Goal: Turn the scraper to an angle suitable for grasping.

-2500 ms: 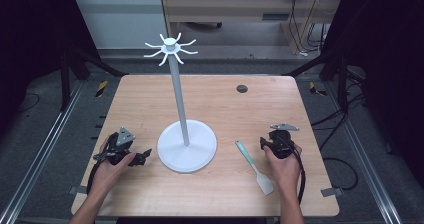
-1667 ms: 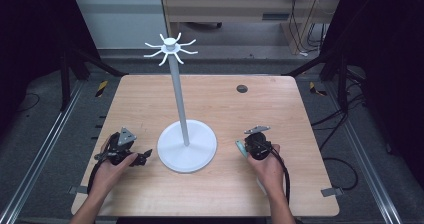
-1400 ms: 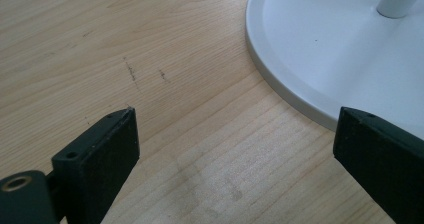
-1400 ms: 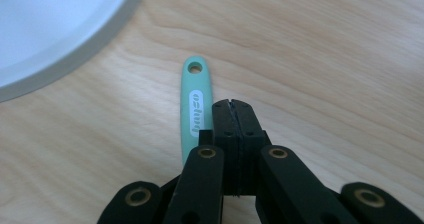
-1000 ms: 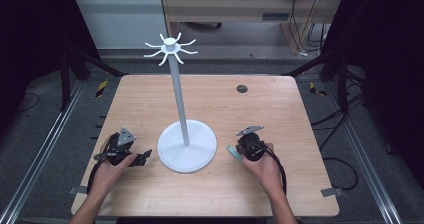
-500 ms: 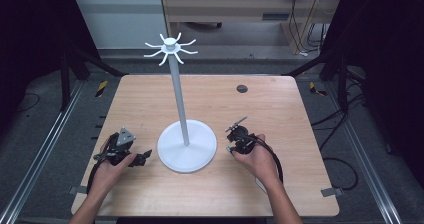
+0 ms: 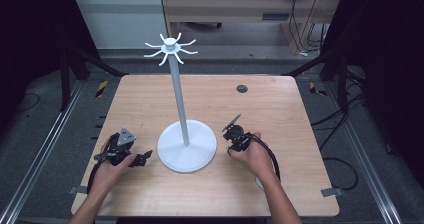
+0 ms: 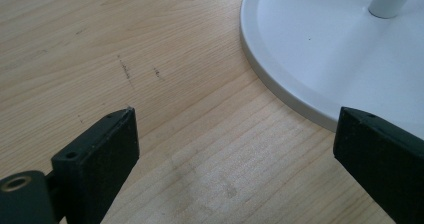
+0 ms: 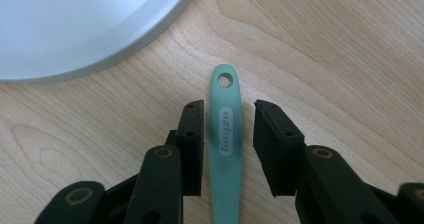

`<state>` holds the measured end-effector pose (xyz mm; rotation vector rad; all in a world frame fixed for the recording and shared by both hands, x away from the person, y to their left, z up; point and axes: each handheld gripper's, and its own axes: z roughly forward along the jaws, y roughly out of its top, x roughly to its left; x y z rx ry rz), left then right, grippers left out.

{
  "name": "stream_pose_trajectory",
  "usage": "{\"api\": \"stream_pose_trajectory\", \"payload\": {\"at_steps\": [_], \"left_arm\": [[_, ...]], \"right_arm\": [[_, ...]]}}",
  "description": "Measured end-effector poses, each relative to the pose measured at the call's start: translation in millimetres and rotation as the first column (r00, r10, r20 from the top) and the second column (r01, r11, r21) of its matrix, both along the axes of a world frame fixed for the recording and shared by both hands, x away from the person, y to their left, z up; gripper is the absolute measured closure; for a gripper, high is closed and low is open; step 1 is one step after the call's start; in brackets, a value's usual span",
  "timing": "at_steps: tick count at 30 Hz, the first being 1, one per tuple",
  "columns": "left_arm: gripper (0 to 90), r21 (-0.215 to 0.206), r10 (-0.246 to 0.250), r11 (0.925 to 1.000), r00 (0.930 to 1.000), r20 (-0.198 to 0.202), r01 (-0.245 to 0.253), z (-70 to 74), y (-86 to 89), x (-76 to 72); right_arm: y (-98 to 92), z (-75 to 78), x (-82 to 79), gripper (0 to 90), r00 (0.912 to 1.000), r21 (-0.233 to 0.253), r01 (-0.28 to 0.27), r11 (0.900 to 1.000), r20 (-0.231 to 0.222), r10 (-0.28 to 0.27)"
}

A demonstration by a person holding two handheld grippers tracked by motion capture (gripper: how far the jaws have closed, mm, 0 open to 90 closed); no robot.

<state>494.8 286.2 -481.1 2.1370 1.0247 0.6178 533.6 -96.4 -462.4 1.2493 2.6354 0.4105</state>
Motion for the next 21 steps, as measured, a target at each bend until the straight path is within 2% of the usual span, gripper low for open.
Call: {"api": "stream_pose_trajectory", "payload": {"at_steps": [8,10,16,21], "left_arm": [[4.1,0.001,-0.001,1.0000,1.0000,0.000,0.001,-0.1,-0.2,-0.2],[4.1,0.001,-0.002,1.0000,1.0000,0.000,0.002,-0.1,-0.4,-0.3],[4.1,0.006,-0.005,1.0000,1.0000,-0.001,0.005,-0.4,-1.2,-0.4],[4.1,0.006,-0.007,1.0000,1.0000,0.001,0.007,-0.3,-1.6,-0.6]], "right_arm": [[1.8,-3.8,2.3,68.2,0.9998,-0.016,-0.017,1.000,-0.014,0.017],[3.8,-4.2,1.6,69.6,0.9996,-0.012,0.001,1.000,-0.029,-0.001],[0.7,-6.5,4.8,73.6,0.9991,-0.018,-0.034,0.999,-0.025,0.034],[3.9,-5.5,3.6,74.0,0.9992,-0.022,-0.012,1.000,-0.040,0.011]]}}
